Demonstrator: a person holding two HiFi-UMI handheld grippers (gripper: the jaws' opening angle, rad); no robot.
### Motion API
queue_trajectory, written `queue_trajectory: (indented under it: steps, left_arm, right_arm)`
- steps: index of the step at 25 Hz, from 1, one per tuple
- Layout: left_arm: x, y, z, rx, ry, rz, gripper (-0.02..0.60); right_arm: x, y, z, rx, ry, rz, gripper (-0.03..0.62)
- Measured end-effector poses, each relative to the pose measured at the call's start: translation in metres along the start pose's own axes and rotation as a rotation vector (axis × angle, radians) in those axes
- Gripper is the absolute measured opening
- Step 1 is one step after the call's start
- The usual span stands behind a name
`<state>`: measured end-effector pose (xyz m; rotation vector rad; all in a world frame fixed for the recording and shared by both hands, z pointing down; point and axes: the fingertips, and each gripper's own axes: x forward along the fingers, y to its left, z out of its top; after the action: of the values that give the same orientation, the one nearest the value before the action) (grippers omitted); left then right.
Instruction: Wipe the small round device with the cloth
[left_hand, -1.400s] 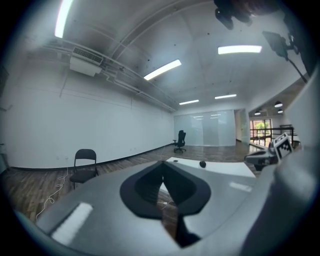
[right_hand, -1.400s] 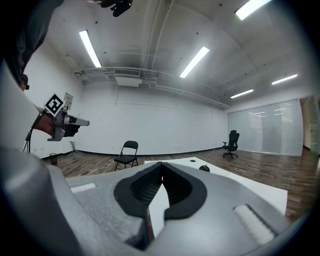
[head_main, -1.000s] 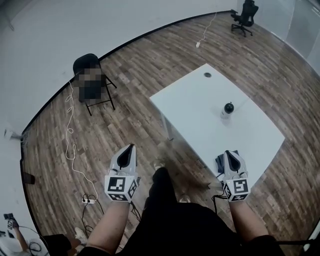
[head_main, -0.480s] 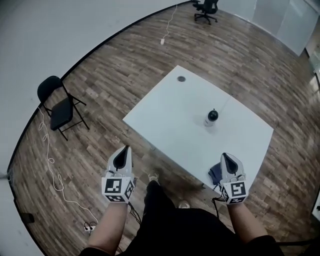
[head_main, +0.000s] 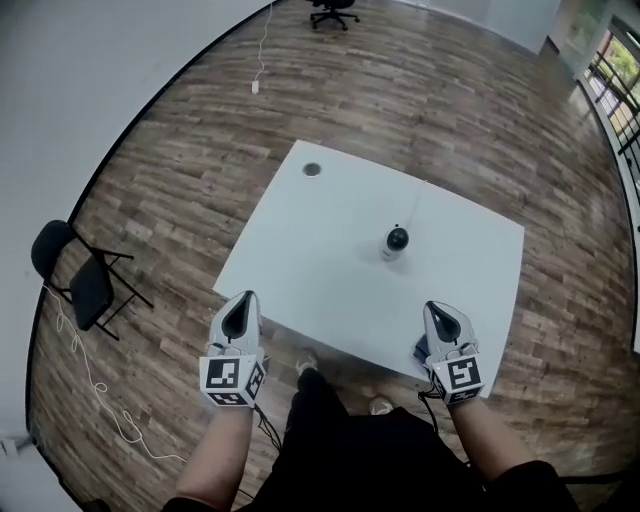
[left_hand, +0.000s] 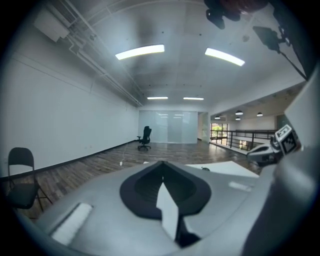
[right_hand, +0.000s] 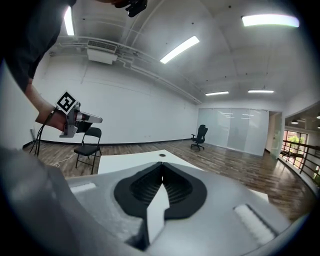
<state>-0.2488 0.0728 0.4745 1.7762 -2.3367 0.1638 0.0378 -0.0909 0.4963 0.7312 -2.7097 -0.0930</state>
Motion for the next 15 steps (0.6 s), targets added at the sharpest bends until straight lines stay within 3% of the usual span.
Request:
queue_trajectory:
  steps: [15]
  left_arm:
    - [0.103, -0.003, 0.026, 0.052, 0.011, -0.323, 0.008]
  right_arm:
    - [-0.006, 0.006, -0.013, 0.108, 0.061, -0.296, 0.002]
